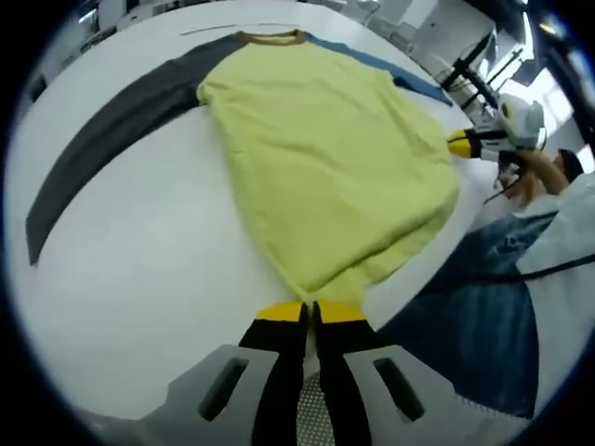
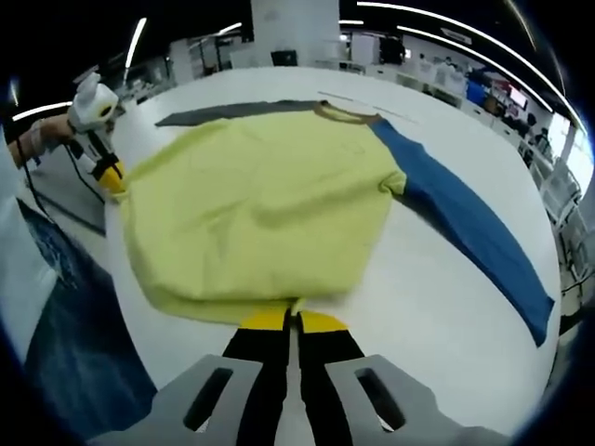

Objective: Fold the garment on the visible template until the final outline fits inside the template.

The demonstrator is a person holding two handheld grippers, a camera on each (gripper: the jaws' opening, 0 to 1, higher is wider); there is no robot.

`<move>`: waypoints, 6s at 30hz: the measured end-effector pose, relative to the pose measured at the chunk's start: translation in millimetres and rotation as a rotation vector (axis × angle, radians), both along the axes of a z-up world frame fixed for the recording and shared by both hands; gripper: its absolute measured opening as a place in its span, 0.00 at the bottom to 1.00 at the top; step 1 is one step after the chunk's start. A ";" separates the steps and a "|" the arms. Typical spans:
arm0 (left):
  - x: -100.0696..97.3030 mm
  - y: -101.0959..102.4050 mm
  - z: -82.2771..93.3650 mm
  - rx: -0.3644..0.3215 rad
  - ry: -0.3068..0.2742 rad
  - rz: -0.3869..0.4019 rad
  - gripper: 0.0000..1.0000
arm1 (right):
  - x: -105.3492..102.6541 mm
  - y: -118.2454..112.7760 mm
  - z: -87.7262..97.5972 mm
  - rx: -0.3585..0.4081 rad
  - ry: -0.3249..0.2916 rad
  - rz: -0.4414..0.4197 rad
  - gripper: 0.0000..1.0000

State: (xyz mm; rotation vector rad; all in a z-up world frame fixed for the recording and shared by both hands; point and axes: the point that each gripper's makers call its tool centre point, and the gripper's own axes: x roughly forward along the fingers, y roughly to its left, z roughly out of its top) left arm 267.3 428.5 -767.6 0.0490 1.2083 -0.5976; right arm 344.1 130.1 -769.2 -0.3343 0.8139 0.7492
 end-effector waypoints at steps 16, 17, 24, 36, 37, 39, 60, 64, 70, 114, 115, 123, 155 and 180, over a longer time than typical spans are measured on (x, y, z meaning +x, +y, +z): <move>-1.4 0.0 0.2 0.001 -0.011 -0.001 0.00 | -2.0 -3.6 1.4 -0.019 -0.027 0.027 0.03; -1.7 0.7 0.2 0.009 -0.010 -0.001 0.00 | -1.9 -5.5 1.8 -0.042 -0.032 0.037 0.03; -6.0 6.0 1.7 0.055 -0.022 -0.015 0.00 | -5.4 -13.4 9.9 -0.051 -0.041 0.027 0.03; -3.2 9.0 40.3 0.065 -0.097 -0.012 0.00 | -8.9 -31.1 65.2 -0.030 -0.135 -0.020 0.03; -2.3 8.7 44.3 0.066 -0.106 -0.016 0.00 | -8.1 -31.1 71.1 -0.025 -0.147 -0.021 0.03; -0.7 8.1 53.0 0.068 -0.119 -0.022 0.00 | -6.7 -31.2 82.7 -0.017 -0.168 -0.022 0.03; 17.1 11.9 111.5 0.126 -0.235 -0.127 0.00 | -24.1 -26.2 178.6 -0.030 -0.333 0.005 0.02; 6.0 17.4 97.2 0.148 -0.180 -0.143 0.00 | -40.0 -22.9 163.9 -0.027 -0.271 0.017 0.02; -8.8 26.3 77.2 0.169 -0.109 -0.145 0.00 | -61.5 -15.5 133.8 -0.020 -0.170 0.036 0.02; -37.3 29.3 -5.7 0.209 0.186 -0.289 0.00 | -91.2 -16.6 8.4 -0.015 0.199 0.018 0.03; -37.3 29.3 -5.8 0.208 0.187 -0.289 0.00 | -91.3 -16.8 7.2 -0.016 0.201 0.021 0.03; -37.2 30.4 -6.9 0.215 0.175 -0.328 0.00 | -88.5 -19.7 1.9 -0.026 0.188 0.012 0.09; 20.7 34.5 72.0 0.241 -0.181 -0.281 0.33 | -17.6 -25.8 73.5 -0.007 -0.084 -0.092 0.35; 104.0 -24.7 136.1 -0.135 -0.543 -0.094 0.87 | 42.0 40.3 102.1 0.131 -0.173 0.031 0.53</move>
